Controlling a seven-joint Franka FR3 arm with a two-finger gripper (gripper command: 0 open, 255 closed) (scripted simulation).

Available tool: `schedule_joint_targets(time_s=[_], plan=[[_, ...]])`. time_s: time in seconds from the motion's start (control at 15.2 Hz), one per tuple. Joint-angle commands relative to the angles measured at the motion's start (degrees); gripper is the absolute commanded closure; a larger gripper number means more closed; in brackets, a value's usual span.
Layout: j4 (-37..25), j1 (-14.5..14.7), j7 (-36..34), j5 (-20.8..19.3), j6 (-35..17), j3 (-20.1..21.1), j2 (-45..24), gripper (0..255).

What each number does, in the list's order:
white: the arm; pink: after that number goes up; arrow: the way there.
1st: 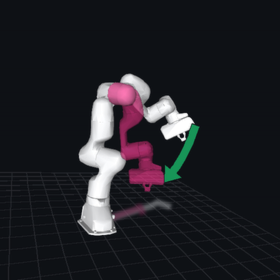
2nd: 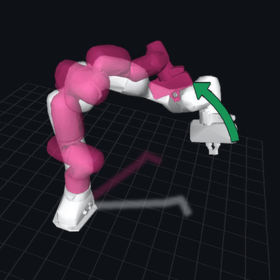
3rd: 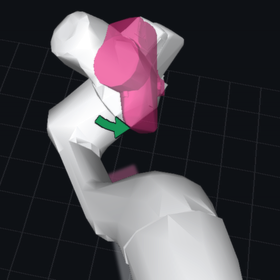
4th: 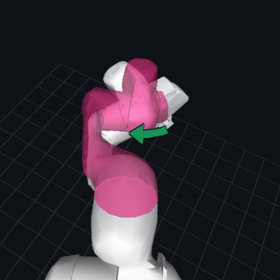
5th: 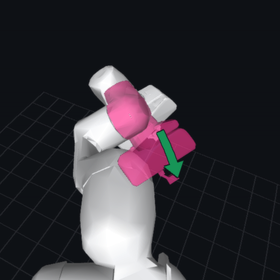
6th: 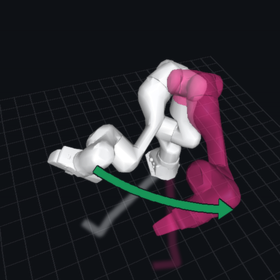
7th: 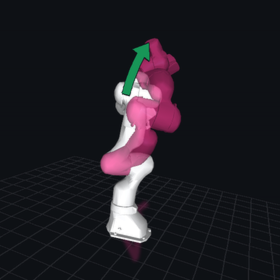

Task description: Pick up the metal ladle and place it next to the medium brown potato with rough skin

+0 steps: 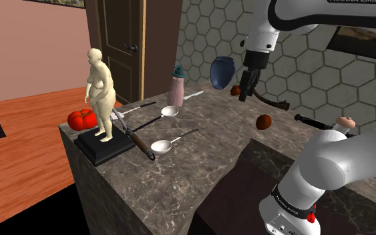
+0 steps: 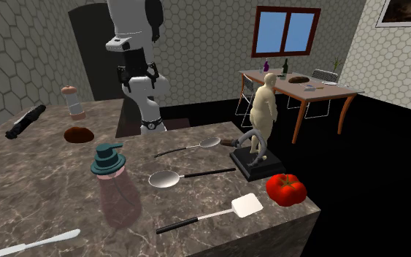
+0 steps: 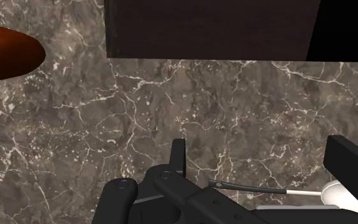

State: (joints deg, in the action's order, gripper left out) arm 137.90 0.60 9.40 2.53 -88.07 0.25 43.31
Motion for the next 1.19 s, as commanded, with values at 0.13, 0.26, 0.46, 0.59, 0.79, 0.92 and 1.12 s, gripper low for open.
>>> schedule_joint_targets(time_s=[0.13,0.26,0.46,0.59,0.79,0.92,1.12], plan=[[-0.47,1.2,5.27,-0.9,-3.49,-1.65,-3.78,0],[-1.34,2.45,10.46,-1.52,-6.81,-3.14,-7.79,0],[-3.33,4.37,18.15,-1.89,-11.38,-5.07,-14.09,0],[-5.08,5.67,23.22,-1.78,-14.09,-6.11,-18.39,0],[-8.23,7.53,30.76,-1.11,-17.61,-7.26,-24.88,0],[-10.64,8.69,35.7,-0.4,-19.57,-7.73,-29.17,0],[-14.63,10.21,42.96,0.94,-21.95,-7.92,-35.45,0]])
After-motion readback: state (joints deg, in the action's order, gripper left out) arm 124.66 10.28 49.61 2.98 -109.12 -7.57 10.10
